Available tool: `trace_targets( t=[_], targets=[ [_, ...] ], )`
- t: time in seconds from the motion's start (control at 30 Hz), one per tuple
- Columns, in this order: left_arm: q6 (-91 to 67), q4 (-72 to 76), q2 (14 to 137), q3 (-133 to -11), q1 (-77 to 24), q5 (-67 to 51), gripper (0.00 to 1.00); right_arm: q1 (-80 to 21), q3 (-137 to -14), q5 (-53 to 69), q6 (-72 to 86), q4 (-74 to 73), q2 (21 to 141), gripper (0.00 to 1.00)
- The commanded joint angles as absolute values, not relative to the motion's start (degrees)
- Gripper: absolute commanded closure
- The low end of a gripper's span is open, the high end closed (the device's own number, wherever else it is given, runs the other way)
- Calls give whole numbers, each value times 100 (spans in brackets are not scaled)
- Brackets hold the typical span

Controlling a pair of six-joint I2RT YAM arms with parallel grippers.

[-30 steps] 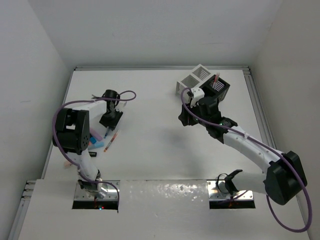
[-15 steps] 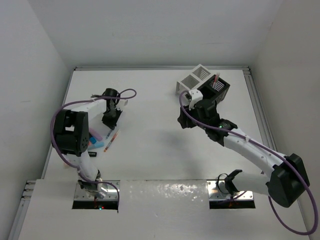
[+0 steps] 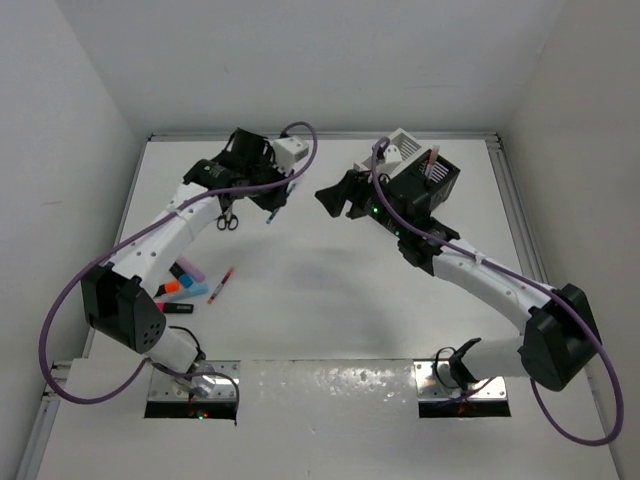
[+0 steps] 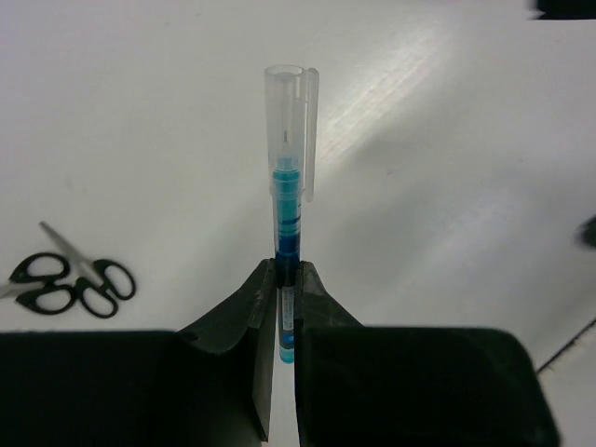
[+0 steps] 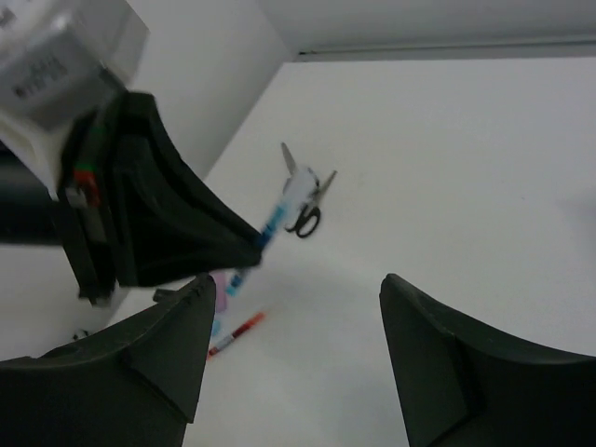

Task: Sort the stationery into containers
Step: Pick up the pen from the center of the board.

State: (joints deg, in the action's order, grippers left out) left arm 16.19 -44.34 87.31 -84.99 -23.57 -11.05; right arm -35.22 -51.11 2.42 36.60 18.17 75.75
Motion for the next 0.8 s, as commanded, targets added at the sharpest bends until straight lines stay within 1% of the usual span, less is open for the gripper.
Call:
trace_targets(
  t=[0.0, 0.17, 0.4, 0.5, 0.6, 0.63, 0.7, 0.73, 0.77],
  targets=[
    [1485, -4535, 8736, -8727, -2671, -1520, 100, -3638, -5449, 510, 4210, 2838, 7830, 30],
    [1503, -4570, 8771, -8929, -2856, -1617, 100, -3726, -5432, 326, 4455, 3190, 8050, 31],
    [1459, -4605, 8780, -9070, -3059, -1731, 100, -3832, -5388, -210, 4641, 3322, 8314, 38],
    [1433, -4605, 8763, -9053, -3111, -1784, 100, -3858, -5493, -237, 4728, 3331, 8507, 41],
    [1424, -4588, 8789, -9114, -3164, -1775, 100, -3911, -5642, -97, 4799, 3401, 8674, 48],
    [1398, -4579, 8815, -9140, -3173, -1749, 100, -3929, -5677, -62, 4834, 3393, 8779, 53],
    [1389, -4562, 8850, -9246, -3164, -1723, 100, -3972, -5765, -26, 4843, 3393, 8859, 57],
    [1380, -4544, 8885, -9298, -3164, -1723, 100, -3990, -5766, -35, 4878, 3393, 8903, 61],
    [1389, -4544, 8903, -9351, -3164, -1723, 100, -3999, -5766, -26, 4895, 3401, 8912, 73]
  ],
)
